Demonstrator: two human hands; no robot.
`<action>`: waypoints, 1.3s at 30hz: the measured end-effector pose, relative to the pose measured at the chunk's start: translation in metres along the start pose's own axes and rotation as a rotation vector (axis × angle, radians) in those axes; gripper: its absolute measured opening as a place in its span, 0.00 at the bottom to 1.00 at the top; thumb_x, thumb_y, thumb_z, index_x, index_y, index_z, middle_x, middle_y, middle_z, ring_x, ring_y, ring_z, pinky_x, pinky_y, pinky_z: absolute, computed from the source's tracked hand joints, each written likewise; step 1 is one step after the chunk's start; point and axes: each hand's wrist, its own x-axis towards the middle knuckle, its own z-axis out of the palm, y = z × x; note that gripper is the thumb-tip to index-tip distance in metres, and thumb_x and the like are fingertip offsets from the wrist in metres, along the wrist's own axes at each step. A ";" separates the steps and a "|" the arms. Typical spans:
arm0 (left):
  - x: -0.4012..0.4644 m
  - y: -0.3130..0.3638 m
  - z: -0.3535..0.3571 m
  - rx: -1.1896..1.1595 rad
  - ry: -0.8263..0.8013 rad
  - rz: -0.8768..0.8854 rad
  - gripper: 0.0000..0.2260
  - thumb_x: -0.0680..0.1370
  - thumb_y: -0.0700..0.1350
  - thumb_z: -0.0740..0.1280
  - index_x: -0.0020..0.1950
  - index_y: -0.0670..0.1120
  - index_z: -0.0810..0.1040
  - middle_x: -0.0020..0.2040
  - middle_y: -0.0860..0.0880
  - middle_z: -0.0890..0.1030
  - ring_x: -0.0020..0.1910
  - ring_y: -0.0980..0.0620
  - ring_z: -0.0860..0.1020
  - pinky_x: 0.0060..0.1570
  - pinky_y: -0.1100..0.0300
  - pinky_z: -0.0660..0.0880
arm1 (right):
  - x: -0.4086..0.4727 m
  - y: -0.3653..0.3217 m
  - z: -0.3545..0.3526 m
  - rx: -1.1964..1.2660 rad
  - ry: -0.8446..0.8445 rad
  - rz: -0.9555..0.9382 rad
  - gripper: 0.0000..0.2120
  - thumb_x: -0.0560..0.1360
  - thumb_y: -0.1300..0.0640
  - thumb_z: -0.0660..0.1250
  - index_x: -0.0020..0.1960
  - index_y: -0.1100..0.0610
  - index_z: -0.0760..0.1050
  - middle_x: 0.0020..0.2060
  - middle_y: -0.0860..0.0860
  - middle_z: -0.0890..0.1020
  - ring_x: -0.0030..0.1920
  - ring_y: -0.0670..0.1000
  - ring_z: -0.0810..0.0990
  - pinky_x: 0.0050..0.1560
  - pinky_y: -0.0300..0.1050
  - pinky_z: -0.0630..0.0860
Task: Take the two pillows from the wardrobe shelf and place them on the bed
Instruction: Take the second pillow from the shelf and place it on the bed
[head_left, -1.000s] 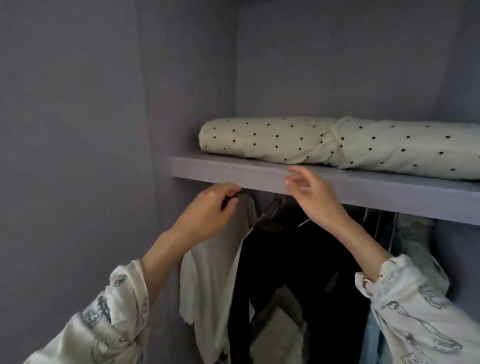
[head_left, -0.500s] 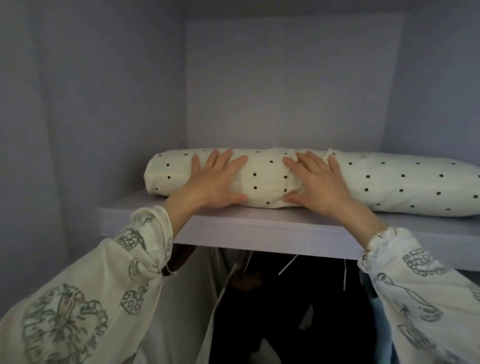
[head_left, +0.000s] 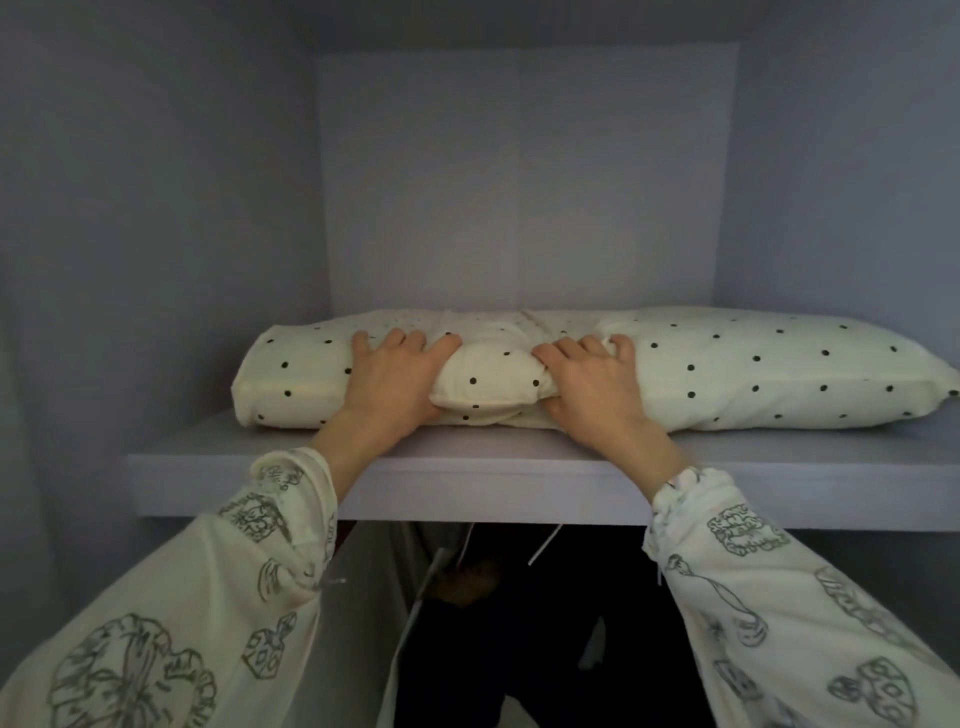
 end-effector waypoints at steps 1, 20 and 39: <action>-0.006 0.004 -0.007 0.010 0.007 -0.003 0.31 0.69 0.59 0.69 0.69 0.55 0.62 0.59 0.45 0.75 0.59 0.43 0.71 0.62 0.39 0.61 | -0.005 0.000 -0.004 0.014 0.007 -0.004 0.21 0.70 0.53 0.65 0.64 0.50 0.70 0.59 0.50 0.78 0.60 0.55 0.73 0.63 0.56 0.56; -0.181 0.086 -0.115 0.111 0.157 -0.124 0.32 0.66 0.67 0.59 0.63 0.48 0.72 0.52 0.41 0.76 0.49 0.41 0.74 0.52 0.43 0.68 | -0.138 0.006 -0.084 0.239 0.329 -0.244 0.22 0.60 0.59 0.75 0.54 0.57 0.78 0.50 0.53 0.82 0.51 0.57 0.79 0.64 0.60 0.58; -0.156 0.080 -0.088 -0.193 -0.015 -0.167 0.32 0.72 0.69 0.43 0.72 0.57 0.60 0.70 0.51 0.69 0.67 0.48 0.66 0.67 0.41 0.57 | -0.125 0.013 -0.110 0.452 0.121 -0.101 0.31 0.74 0.36 0.46 0.66 0.51 0.71 0.59 0.47 0.76 0.62 0.50 0.69 0.61 0.47 0.54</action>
